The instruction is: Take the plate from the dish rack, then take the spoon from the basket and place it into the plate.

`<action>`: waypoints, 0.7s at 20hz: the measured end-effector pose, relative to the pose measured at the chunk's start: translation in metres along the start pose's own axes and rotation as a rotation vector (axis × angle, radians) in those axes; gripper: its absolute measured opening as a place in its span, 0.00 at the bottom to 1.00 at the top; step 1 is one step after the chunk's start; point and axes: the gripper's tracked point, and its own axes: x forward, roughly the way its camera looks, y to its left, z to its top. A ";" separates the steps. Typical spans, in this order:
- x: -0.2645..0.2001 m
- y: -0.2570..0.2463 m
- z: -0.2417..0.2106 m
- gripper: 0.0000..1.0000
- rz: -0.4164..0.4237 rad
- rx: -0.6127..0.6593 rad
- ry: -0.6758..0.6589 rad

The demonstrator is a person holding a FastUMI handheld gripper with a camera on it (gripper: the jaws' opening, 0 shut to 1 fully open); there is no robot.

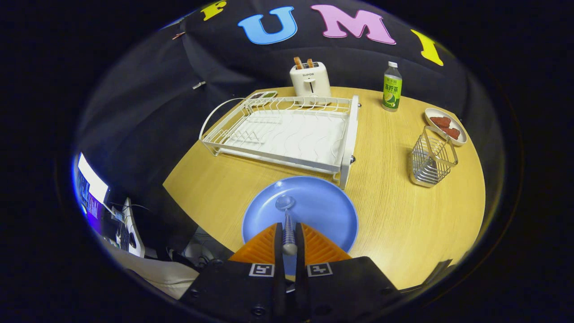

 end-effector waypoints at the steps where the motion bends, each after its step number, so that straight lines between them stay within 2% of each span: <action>1: 0.002 -0.002 -0.001 0.12 0.002 0.019 -0.004; 7: 0.011 -0.012 -0.027 0.18 -0.031 0.037 0.069; 10: 0.014 -0.013 -0.033 0.32 -0.053 0.050 0.082; 14: 0.011 -0.019 -0.029 0.85 -0.084 0.044 0.076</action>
